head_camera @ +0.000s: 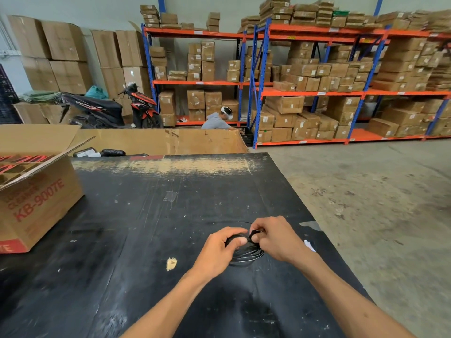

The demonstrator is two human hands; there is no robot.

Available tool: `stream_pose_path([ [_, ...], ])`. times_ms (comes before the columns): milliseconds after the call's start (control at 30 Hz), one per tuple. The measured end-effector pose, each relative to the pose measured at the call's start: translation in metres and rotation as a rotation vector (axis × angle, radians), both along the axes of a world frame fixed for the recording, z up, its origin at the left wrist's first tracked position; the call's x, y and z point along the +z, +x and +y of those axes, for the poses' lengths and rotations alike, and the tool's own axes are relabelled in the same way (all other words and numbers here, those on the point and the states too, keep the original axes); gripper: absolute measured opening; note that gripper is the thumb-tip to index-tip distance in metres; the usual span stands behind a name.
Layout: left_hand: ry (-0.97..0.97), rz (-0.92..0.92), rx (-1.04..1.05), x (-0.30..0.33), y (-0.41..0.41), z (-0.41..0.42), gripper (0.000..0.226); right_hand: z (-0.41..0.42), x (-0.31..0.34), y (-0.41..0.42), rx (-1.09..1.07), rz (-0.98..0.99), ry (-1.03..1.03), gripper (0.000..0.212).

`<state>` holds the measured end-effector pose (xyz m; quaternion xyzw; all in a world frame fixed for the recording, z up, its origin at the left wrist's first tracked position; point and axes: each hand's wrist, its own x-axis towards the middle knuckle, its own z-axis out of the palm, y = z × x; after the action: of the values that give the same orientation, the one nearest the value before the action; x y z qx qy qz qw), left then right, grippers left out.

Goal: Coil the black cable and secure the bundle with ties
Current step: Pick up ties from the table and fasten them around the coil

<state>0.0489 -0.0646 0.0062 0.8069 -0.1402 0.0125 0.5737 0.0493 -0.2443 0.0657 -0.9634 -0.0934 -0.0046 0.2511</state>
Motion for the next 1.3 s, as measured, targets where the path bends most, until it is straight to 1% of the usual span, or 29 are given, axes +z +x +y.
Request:
stream_pose_path([
  [67,-0.001,-0.016,0.010,0.005,0.000,0.000,0.016,0.004,0.002,0.000,-0.048,-0.024,0.009,0.013],
  [133,-0.069,-0.009,0.060,0.009,0.001,-0.001,0.014,0.004,0.003,0.004,-0.074,-0.059,0.172,0.009],
  [167,-0.142,0.012,0.093,0.011,0.003,0.000,0.014,0.002,0.004,0.007,-0.077,-0.076,0.275,0.010],
  [200,-0.229,0.044,0.126,0.013,0.004,0.000,0.013,-0.001,0.005,0.009,-0.074,-0.079,0.363,0.018],
  [267,-0.444,0.115,0.152,0.019,0.005,0.000,0.012,-0.009,0.008,0.007,-0.034,-0.004,0.484,0.030],
  [333,-0.658,0.180,0.155,0.027,0.006,-0.001,0.012,-0.013,0.010,0.001,0.044,0.097,0.561,0.031],
  [367,-0.729,0.203,0.169,0.030,0.008,-0.001,0.012,-0.013,0.009,-0.001,0.066,0.126,0.607,0.031],
  [433,-0.798,0.219,0.230,0.033,0.011,-0.003,0.012,-0.011,0.008,-0.002,0.039,0.156,0.743,0.030],
  [500,-0.782,0.203,0.305,0.033,0.013,-0.006,0.015,-0.006,0.005,-0.002,-0.012,0.181,0.855,0.028],
  [533,-0.750,0.185,0.335,0.034,0.012,-0.008,0.016,-0.003,0.005,-0.002,-0.022,0.187,0.876,0.027],
  [667,-0.663,0.126,0.405,0.031,0.008,-0.022,0.015,0.011,0.003,-0.005,-0.013,0.162,0.858,0.019],
  [733,-0.641,0.141,0.412,0.029,0.004,-0.032,0.016,0.020,0.003,-0.009,0.010,0.119,0.823,0.022],
  [833,-0.699,0.227,0.368,0.028,0.002,-0.040,0.016,0.025,-0.004,-0.005,-0.055,-0.028,0.634,0.033],
  [867,-0.702,0.259,0.342,0.028,0.001,-0.039,0.017,0.024,-0.005,-0.003,-0.082,-0.041,0.587,0.036],
  [933,-0.622,0.313,0.300,0.028,0.000,-0.030,0.019,0.019,-0.004,0.002,-0.134,-0.016,0.608,0.041],
  [1000,-0.517,0.332,0.283,0.031,0.000,-0.017,0.031,0.016,-0.002,0.005,-0.146,0.016,0.659,0.043],
  [1067,-0.479,0.315,0.215,0.038,0.003,-0.005,0.042,0.014,0.003,0.004,-0.139,0.064,0.688,0.043],
  [1133,-0.498,0.316,0.098,0.045,0.006,0.001,0.037,0.016,0.008,0.004,-0.150,0.110,0.722,0.041],
  [1167,-0.495,0.312,0.060,0.045,0.007,0.002,0.032,0.018,0.011,0.004,-0.160,0.117,0.707,0.035],
  [1233,-0.455,0.286,0.061,0.044,0.005,0.002,0.027,0.024,0.017,-0.001,-0.152,0.107,0.613,0.025],
  [1300,-0.451,0.274,0.072,0.039,0.003,0.001,0.026,0.026,0.013,-0.001,-0.124,0.030,0.407,0.022],
])
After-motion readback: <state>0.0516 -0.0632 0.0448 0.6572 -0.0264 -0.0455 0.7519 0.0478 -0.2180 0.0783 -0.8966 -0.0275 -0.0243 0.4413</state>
